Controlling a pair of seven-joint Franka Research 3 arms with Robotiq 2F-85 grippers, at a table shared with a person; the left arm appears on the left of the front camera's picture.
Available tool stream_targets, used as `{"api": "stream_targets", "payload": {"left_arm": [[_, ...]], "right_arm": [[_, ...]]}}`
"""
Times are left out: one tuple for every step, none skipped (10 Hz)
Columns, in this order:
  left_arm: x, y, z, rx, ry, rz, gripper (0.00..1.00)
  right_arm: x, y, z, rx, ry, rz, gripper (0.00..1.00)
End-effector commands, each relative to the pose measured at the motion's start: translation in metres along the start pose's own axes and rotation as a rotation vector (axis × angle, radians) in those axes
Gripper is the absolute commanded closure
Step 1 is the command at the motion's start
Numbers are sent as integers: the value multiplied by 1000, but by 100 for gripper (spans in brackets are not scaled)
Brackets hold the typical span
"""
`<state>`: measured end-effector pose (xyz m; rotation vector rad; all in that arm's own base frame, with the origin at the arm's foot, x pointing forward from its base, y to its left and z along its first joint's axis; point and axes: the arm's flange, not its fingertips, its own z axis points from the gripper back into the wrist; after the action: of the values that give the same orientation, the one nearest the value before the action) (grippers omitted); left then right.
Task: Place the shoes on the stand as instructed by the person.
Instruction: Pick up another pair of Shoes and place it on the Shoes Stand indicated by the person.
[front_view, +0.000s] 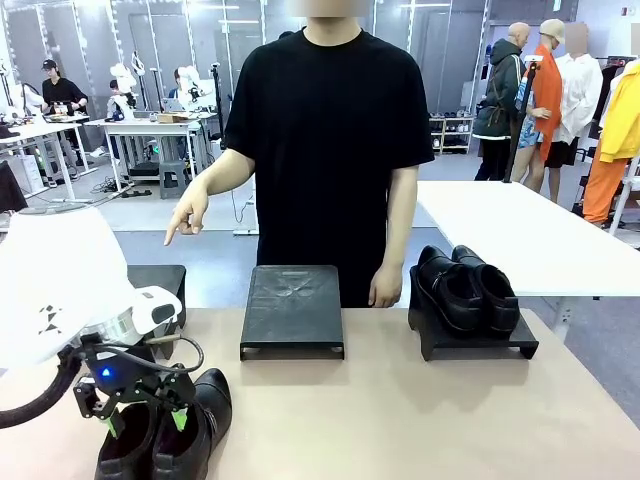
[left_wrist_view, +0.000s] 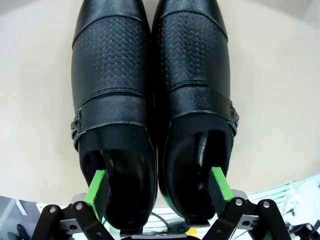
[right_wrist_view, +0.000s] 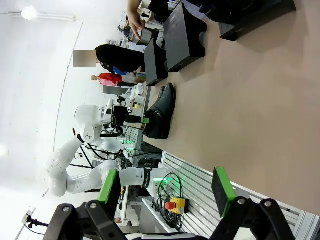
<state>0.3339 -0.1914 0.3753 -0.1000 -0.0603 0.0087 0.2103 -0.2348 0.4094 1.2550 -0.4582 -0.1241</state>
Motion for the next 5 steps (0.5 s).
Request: {"api": "stream_targets", "payload": {"left_arm": [[-9, 4, -16, 0, -23, 51, 0], [-8, 5, -21, 18, 0, 76, 0], [-4, 5, -28, -1, 27, 71, 0], [-3, 4, -32, -11, 44, 65, 6], [-3, 5, -34, 2, 52, 62, 28]], "right_arm": [[1, 1, 1, 15, -10, 23, 7], [1, 1, 1, 15, -10, 23, 7], [1, 1, 1, 15, -10, 23, 7], [1, 1, 1, 15, -10, 23, 7], [1, 1, 1, 15, -10, 23, 7]]}}
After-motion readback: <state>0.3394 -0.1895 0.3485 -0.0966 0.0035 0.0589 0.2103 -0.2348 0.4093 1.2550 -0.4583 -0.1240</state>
